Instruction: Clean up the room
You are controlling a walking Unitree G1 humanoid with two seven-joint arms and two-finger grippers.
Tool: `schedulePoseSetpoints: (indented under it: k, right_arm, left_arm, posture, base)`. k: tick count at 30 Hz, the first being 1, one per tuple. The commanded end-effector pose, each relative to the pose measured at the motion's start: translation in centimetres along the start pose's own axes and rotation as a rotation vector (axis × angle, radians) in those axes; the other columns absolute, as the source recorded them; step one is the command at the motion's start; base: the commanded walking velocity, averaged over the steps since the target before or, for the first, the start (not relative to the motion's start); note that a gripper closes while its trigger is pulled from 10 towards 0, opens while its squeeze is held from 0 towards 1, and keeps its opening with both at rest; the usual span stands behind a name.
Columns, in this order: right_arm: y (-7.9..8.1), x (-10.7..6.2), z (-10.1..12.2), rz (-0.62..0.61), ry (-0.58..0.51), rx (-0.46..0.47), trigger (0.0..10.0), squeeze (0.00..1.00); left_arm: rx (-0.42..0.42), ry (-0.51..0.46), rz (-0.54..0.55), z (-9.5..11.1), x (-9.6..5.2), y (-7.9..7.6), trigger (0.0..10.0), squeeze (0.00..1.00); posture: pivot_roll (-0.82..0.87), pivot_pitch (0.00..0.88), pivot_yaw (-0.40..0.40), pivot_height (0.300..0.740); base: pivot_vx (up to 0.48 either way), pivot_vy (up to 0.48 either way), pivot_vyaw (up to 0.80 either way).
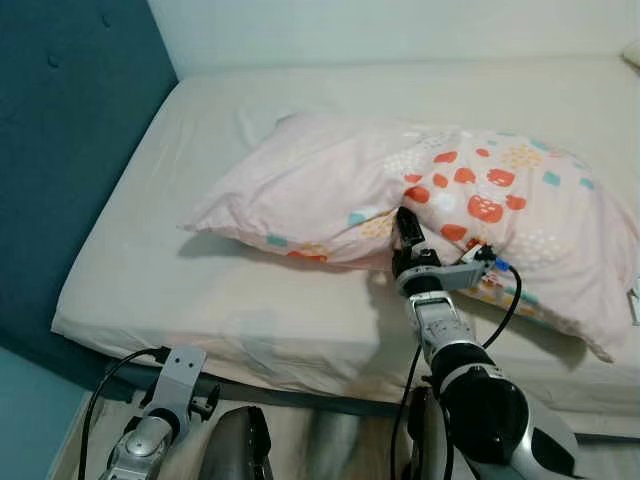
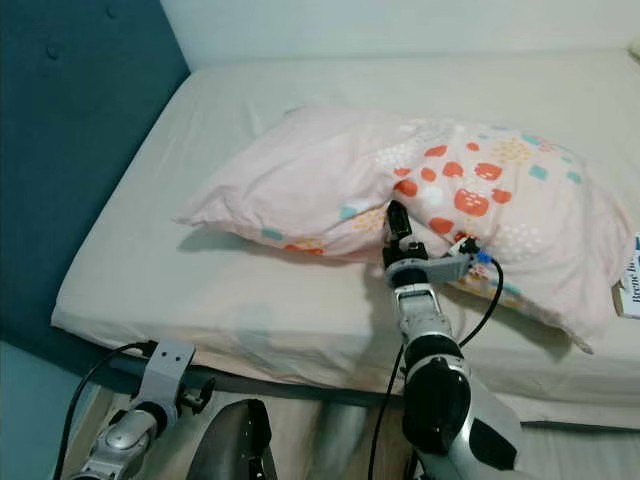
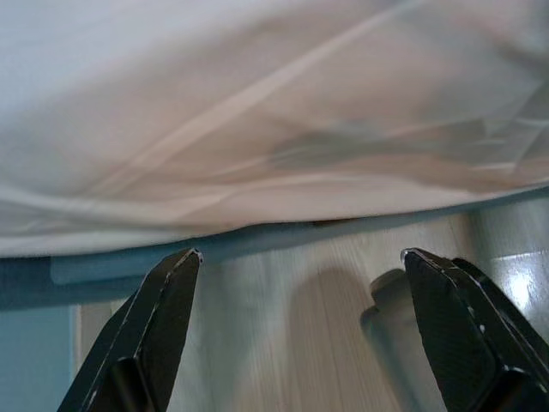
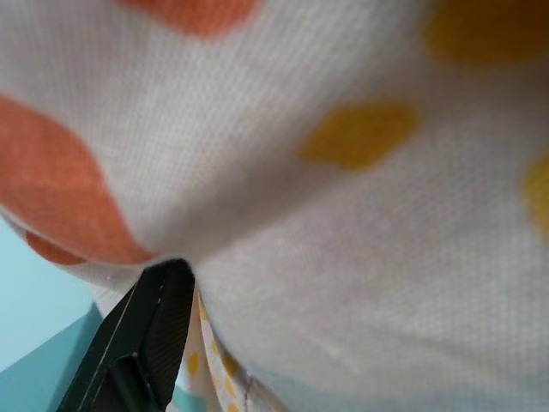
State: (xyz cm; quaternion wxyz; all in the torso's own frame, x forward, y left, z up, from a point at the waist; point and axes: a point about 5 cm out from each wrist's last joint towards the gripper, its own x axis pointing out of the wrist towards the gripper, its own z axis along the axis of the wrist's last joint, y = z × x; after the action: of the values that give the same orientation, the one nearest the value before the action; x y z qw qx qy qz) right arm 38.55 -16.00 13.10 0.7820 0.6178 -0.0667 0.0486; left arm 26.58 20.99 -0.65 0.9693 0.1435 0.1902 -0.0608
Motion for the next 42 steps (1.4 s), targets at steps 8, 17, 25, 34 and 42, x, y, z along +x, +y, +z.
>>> schedulePoseSetpoints:
  k: [8,17,25,34,42]
  right_arm:
    - [2.8,1.8,2.1,0.084,-0.063,-0.053,0.0,0.0]
    - [3.5,2.0,4.3,0.11,-0.09,-0.137,0.0,0.0]
    - [3.0,1.4,7.6,0.084,-0.122,-0.343,0.0,0.0]
    - [3.1,1.5,7.9,0.097,-0.117,-0.365,0.0,0.0]
    - [7.1,1.4,10.8,0.363,-0.085,-0.524,0.0,0.0]
  left_arm:
    - [0.023,0.007,0.001,0.0,0.0,0.4,10.0,0.0]
    - [0.03,-0.133,0.044,4.1,1.6,1.5,10.0,0.0]
    - [-0.008,-0.2,0.101,7.1,2.8,2.4,10.0,0.0]
    - [-0.024,-0.207,0.108,7.4,2.9,2.5,10.0,0.0]
    - [-0.137,-0.272,0.101,10.3,4.1,0.8,10.0,0.0]
  posture:
    - [0.12,0.22,0.109,0.505]
    - [0.09,0.182,0.101,0.505]
    - [0.05,0.14,0.085,0.505]
    - [0.04,0.132,0.083,0.505]
    - [-0.02,0.061,0.056,0.54]
  base:
    - [0.0,0.0,0.0]
    - [0.0,0.0,0.0]
    - [0.0,0.0,0.0]
    - [0.0,0.0,0.0]
    - [0.0,0.0,0.0]
